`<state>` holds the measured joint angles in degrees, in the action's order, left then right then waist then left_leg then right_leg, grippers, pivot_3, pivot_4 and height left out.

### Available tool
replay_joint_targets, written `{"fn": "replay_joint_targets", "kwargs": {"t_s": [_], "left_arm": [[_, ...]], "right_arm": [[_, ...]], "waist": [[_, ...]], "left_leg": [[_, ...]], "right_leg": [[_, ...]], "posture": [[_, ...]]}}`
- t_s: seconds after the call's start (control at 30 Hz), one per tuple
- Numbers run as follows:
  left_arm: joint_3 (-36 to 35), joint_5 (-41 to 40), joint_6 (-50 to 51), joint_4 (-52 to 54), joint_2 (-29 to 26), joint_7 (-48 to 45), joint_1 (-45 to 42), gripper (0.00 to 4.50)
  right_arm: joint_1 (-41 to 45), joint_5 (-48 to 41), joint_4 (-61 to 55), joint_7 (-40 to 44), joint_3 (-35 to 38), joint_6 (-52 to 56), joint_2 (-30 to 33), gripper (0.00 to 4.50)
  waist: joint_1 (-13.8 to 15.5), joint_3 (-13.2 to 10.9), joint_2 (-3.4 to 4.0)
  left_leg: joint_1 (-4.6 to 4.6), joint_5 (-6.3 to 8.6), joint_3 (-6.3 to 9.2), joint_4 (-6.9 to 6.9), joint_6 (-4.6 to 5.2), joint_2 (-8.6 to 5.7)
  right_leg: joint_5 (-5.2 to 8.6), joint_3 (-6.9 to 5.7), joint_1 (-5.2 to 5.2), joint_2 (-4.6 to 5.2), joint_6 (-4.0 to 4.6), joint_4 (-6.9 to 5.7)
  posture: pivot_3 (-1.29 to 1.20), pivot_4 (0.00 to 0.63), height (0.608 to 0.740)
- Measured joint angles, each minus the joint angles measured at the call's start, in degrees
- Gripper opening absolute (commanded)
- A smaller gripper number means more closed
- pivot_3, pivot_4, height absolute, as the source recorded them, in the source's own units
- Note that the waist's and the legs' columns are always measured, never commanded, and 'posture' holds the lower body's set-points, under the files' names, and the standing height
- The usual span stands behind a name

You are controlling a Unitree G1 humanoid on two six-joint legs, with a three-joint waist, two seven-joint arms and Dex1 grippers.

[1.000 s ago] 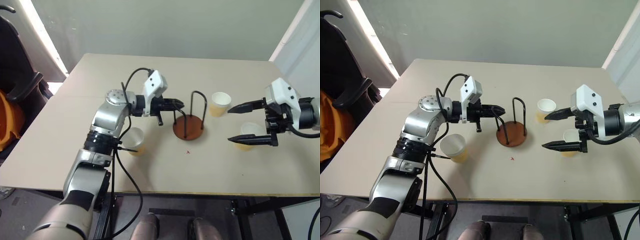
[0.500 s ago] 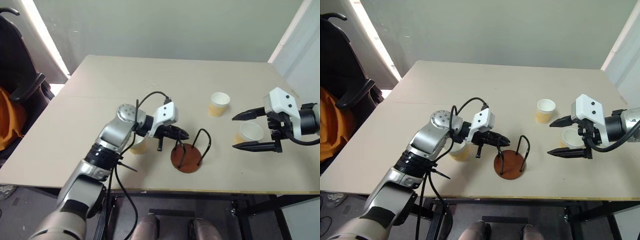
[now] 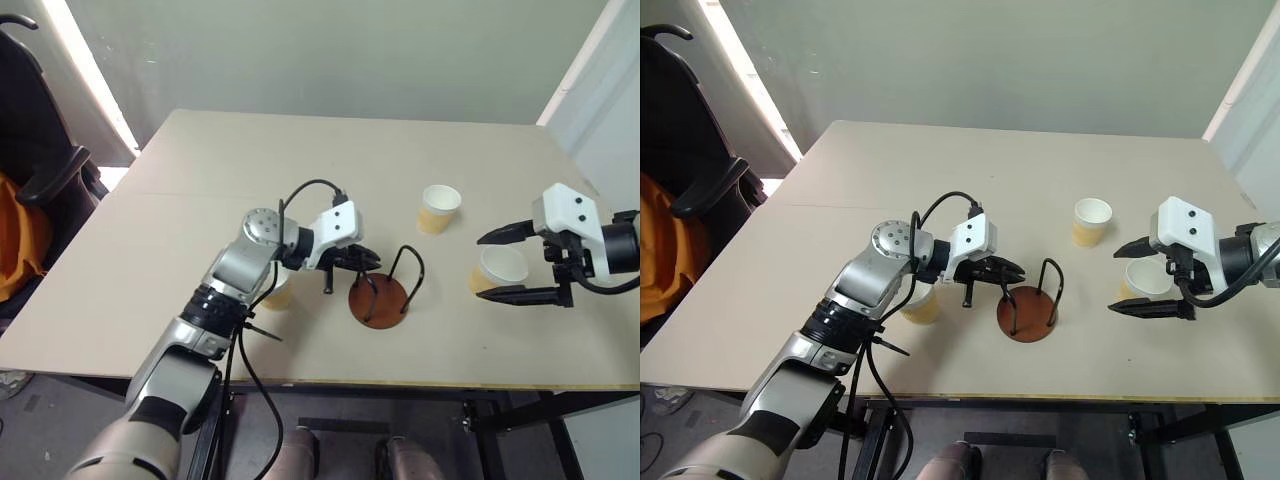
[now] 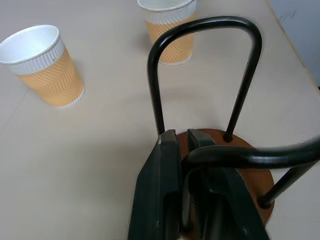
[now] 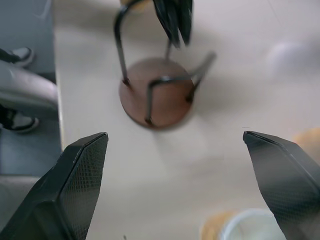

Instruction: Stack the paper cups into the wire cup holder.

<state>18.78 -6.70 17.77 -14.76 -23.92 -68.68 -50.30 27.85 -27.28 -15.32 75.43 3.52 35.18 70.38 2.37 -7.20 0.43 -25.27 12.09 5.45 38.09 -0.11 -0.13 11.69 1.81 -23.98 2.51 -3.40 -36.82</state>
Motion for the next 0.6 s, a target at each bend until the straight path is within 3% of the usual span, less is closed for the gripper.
{"fn": "replay_joint_targets", "kwargs": {"t_s": [0.3, 0.6], "left_arm": [[0.0, -0.2, 1.0, 1.1, -0.6, -1.0, 0.0, 4.44], [-2.8, -3.1, -1.6, 3.1, -10.5, -9.2, 0.7, 4.44]], "right_arm": [[0.3, 2.0, 1.7, 1.0, -0.8, -1.7, 0.0, 4.50], [0.2, 9.6, 7.0, 1.1, -5.2, -5.2, 1.9, 4.50]], "waist": [[0.0, 0.0, 0.00], [-0.1, 0.0, 0.00]], "left_leg": [[0.02, 0.01, 0.00, -0.01, 0.01, 0.00], [0.02, 0.04, 0.02, -0.05, 0.05, 0.01]], "right_leg": [[0.00, 0.00, 0.00, -0.01, 0.00, -0.01], [0.01, 0.00, -0.02, -0.01, 0.02, -0.01]], "posture": [[0.00, 0.150, 0.740], [0.00, 0.150, 0.740]]}}
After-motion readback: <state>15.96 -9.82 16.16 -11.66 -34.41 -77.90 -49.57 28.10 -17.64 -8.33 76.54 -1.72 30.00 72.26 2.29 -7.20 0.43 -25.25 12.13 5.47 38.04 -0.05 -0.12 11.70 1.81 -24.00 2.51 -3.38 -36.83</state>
